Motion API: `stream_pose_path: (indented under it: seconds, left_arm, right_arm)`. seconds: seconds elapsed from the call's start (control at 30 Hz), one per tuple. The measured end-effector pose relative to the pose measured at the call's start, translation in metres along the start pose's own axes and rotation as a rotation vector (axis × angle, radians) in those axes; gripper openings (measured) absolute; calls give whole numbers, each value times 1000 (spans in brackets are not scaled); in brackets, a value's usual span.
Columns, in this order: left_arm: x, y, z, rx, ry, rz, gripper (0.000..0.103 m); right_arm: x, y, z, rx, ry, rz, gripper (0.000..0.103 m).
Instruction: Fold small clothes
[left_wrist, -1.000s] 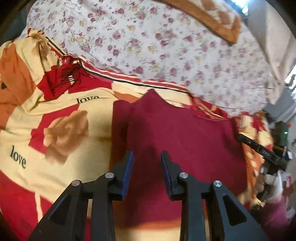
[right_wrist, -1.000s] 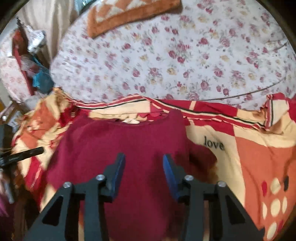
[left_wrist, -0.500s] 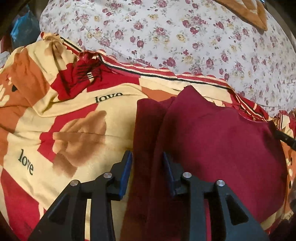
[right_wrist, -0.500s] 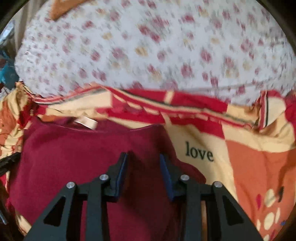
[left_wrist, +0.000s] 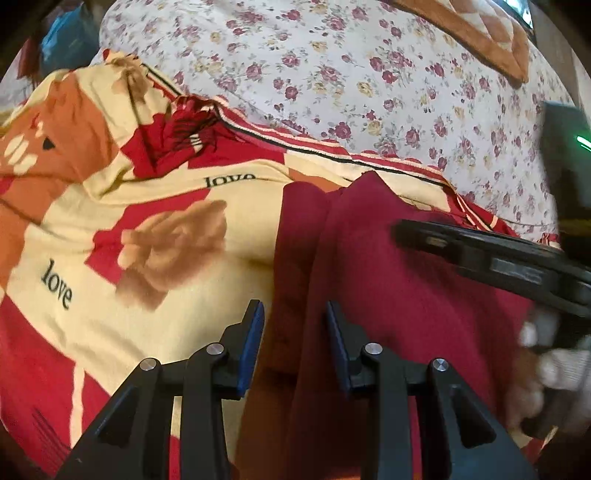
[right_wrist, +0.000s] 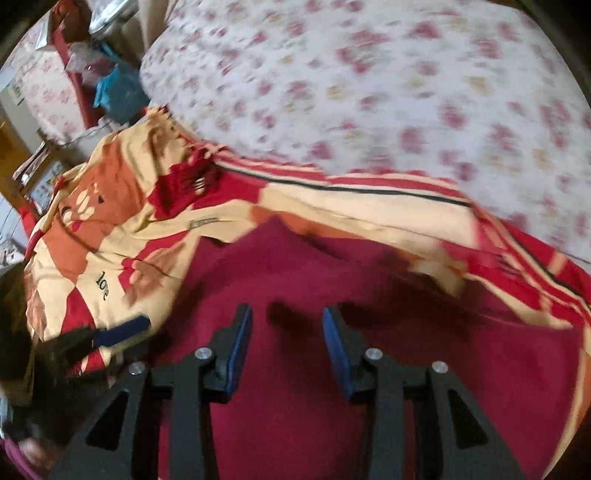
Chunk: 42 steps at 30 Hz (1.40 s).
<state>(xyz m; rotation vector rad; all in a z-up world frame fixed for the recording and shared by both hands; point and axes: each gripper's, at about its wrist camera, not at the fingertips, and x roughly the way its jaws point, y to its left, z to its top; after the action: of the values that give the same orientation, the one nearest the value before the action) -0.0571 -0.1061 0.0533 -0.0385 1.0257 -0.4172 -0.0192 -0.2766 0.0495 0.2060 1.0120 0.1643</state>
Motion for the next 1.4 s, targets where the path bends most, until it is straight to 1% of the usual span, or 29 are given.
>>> stream_pose_path:
  seconds: [0.1, 0.13, 0.2, 0.3, 0.4, 0.43, 0.47, 0.53, 0.57, 0.6, 0.63, 0.7, 0.77, 0.83, 0.87, 0.97, 1.0, 1.07, 1.13, 1.2, 1.23, 1.27, 1.3, 1.37, 1.4]
  left_arm:
    - [-3, 9, -6, -59, -3, -66, 13]
    - [-3, 11, -8, -82, -1, -90, 13]
    - [-4, 17, -11, -120, 2, -127, 15]
    - [-4, 20, -13, -126, -2, -138, 17]
    - [-3, 21, -16, -135, -10, -148, 19]
    - [-2, 21, -17, -138, -10, -151, 19]
    - [-2, 21, -17, -140, -10, -154, 20]
    - [-2, 22, -18, -141, -12, -159, 20]
    - [-2, 23, -18, -139, -15, -161, 20]
    - [-2, 24, -18, -140, -15, -164, 21]
    - [-1, 25, -18, -145, -13, -168, 21]
    - [0, 27, -19, -158, -9, -180, 24]
    - [2, 28, -19, -162, -8, -188, 25]
    - [2, 28, -20, -167, -10, -194, 26]
    - [2, 29, -20, -170, -12, -198, 26]
    - [3, 32, -22, -186, -12, -218, 29]
    - [3, 33, -22, -192, -11, -225, 30]
    - [3, 33, -23, -194, -12, -232, 33]
    - [3, 31, -22, -187, -15, -233, 35]
    - [3, 30, -23, -186, -18, -235, 38]
    - [3, 29, -23, -188, -20, -238, 38]
    - [3, 29, -22, -188, -20, -241, 39]
    - [3, 29, -22, -187, -20, -247, 39]
    - [3, 27, -22, -186, -21, -268, 39]
    - [3, 26, -22, -186, -22, -284, 39]
  right_arm:
    - [29, 16, 5, -44, 38, -30, 42]
    - [40, 18, 7, -49, 54, -48, 44]
    - [50, 18, 13, -47, 54, -66, 45]
    - [44, 20, 21, -44, 62, -85, 45]
    - [25, 26, 24, -44, 18, -59, 45]
    - [22, 28, 24, -49, 17, -54, 45]
    - [24, 30, 24, -54, 28, -56, 45]
    - [40, 32, 23, -57, 82, -62, 46]
    - [53, 32, 22, -54, 124, -63, 47]
    - [59, 32, 22, -55, 139, -67, 48]
    - [62, 33, 24, -59, 129, -70, 50]
    - [57, 32, 27, -30, 137, -61, 52]
    - [48, 32, 31, 22, 140, -2, 59]
    - [45, 38, 32, 30, 141, 24, 61]
    - [46, 43, 32, 22, 150, 23, 66]
    - [61, 58, 31, -21, 192, -17, 78]
    - [65, 62, 31, -31, 194, -30, 80]
    - [74, 72, 30, -65, 192, -67, 88]
    - [81, 80, 28, -107, 191, -116, 89]
    - [81, 82, 26, -122, 175, -135, 85]
    - [78, 80, 25, -123, 157, -146, 69]
    - [73, 76, 26, -119, 143, -143, 48]
    - [68, 68, 27, -97, 134, -101, 42]
    - [55, 51, 28, -44, 122, -28, 24]
    - [49, 44, 29, -25, 115, -2, 23]
